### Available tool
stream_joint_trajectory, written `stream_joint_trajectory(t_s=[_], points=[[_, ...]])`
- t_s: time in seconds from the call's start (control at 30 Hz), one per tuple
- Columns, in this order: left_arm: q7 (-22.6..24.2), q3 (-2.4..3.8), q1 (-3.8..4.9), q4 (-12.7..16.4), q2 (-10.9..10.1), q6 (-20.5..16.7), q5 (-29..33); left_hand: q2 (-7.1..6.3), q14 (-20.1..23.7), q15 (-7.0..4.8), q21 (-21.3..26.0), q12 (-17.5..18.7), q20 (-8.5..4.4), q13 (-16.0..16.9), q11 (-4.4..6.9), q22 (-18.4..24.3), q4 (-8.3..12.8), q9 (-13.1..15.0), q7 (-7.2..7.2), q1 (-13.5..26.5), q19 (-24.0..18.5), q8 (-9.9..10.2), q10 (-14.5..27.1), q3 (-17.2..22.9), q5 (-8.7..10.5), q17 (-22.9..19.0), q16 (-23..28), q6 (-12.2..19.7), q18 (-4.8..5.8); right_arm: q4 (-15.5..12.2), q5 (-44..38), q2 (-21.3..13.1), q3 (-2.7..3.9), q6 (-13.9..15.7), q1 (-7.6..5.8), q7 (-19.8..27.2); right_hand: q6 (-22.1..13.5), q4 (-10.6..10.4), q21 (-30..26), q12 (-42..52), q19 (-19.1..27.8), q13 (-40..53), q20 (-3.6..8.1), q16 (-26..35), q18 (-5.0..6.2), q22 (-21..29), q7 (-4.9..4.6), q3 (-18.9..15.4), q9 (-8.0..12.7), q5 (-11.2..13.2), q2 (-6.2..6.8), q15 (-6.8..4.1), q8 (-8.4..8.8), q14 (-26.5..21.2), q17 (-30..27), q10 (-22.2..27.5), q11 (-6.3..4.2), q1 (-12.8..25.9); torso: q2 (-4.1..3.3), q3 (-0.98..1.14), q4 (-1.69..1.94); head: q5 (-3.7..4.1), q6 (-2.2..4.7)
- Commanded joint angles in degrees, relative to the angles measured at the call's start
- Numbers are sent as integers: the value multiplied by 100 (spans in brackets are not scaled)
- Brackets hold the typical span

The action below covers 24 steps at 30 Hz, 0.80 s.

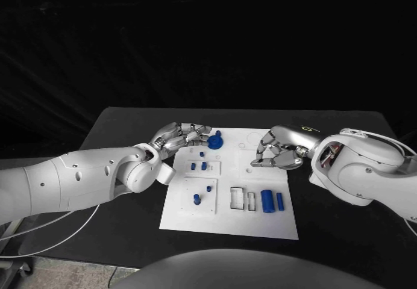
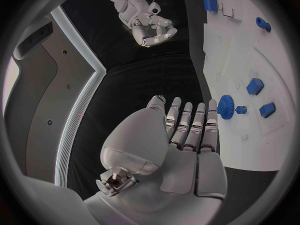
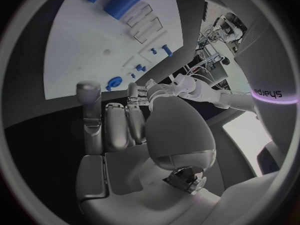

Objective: Assemble the parts on the task board

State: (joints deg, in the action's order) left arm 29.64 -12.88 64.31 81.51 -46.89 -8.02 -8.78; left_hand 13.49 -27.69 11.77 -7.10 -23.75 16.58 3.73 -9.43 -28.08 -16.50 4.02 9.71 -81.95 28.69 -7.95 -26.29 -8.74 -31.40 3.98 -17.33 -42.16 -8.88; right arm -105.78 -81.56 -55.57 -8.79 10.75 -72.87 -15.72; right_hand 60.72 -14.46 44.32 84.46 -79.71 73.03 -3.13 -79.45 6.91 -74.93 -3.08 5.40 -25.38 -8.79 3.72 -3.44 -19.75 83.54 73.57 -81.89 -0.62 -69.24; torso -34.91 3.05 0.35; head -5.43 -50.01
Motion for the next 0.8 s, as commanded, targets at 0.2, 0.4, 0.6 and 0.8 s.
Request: stream_joint_trajectory(t_s=[0.2,0.4,0.6,0.8], points=[[123,3,-14,48,-35,28,8,-8,-34,-1,-40,10,4,2,-14,7,3,3,1,-74,39,-27,9,39,-31,5,-18,39,3,235,443,-87,-24,-1074,211,-1247,143,-227,2063,554,-540,1697,194,-1055,-268,-964,113,-379,-422,19,-314,-166,-256,646,1643,-811,-114,1358,-7,-3,6,27,1],[131,4,-16,56,-37,33,8,-10,-33,-2,-41,10,4,2,-14,8,5,3,-1,-85,41,-27,8,45,-38,4,-17,40,4,295,423,-46,-27,-1567,301,-1668,666,-221,2830,554,-662,1697,332,-1055,-380,-1110,296,-446,-761,92,-489,-341,-555,646,1643,-811,-255,1880,-7,-5,7,28,1],[123,4,-19,50,-25,56,9,-10,-30,-2,-42,10,3,2,-15,9,6,3,-2,-90,42,-27,9,48,-42,3,-15,41,4,324,594,-1,-28,-1839,329,-1869,748,-218,3259,554,-712,1697,379,-1055,-443,-1187,317,-459,-772,160,-545,-370,-388,646,1643,-811,-283,2036,0,-9,9,35,1],[122,4,-23,42,-22,68,9,-9,-28,-3,-43,10,3,2,-16,9,7,2,-2,-94,42,-27,8,51,-44,3,-14,41,5,342,725,28,-28,-1887,357,-1918,747,-214,3256,554,-696,1697,376,-1055,-439,-1181,300,-458,-733,154,-547,-365,-288,646,1643,-811,-268,2048,2,-7,7,29,1]])
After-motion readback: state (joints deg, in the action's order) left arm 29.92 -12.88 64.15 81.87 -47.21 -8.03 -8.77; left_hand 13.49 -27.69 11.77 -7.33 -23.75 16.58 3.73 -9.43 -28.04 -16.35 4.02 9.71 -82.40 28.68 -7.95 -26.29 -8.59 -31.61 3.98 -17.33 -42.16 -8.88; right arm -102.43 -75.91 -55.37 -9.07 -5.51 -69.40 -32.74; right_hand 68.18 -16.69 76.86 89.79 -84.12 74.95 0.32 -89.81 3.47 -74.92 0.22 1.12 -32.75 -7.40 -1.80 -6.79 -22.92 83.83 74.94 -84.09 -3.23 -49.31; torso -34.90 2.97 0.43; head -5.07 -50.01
